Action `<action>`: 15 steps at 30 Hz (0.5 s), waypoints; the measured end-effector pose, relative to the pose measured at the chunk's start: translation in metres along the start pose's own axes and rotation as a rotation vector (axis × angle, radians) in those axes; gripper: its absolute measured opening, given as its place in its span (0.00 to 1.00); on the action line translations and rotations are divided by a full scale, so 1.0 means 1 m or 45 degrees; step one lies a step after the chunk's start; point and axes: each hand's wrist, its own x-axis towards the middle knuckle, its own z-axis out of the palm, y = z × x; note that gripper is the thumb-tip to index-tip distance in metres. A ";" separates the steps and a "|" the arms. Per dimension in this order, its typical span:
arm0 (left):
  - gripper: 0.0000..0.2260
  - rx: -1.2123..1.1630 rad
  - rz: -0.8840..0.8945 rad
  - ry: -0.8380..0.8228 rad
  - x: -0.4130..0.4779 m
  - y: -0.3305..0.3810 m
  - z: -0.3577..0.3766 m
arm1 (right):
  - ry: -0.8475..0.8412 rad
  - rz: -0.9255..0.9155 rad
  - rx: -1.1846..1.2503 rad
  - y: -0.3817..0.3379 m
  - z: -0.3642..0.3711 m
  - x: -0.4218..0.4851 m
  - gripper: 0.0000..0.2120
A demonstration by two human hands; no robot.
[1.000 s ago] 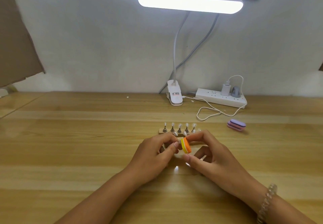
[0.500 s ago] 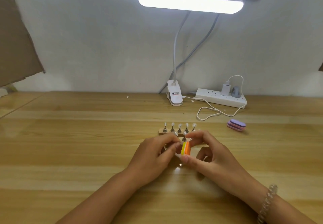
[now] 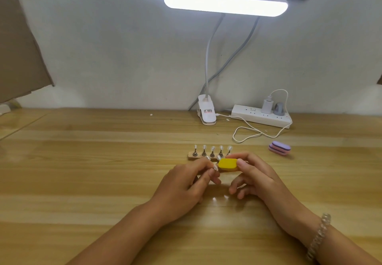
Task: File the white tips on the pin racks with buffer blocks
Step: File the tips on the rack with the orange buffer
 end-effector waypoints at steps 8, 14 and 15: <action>0.03 0.285 0.115 0.016 -0.003 0.003 0.004 | 0.038 -0.080 -0.217 0.006 0.006 0.002 0.14; 0.04 0.401 0.167 0.002 -0.005 0.003 0.004 | 0.023 -0.090 -0.255 0.006 0.003 0.002 0.07; 0.05 0.410 0.166 0.000 -0.005 0.003 0.004 | 0.010 -0.097 -0.282 0.007 0.003 0.002 0.03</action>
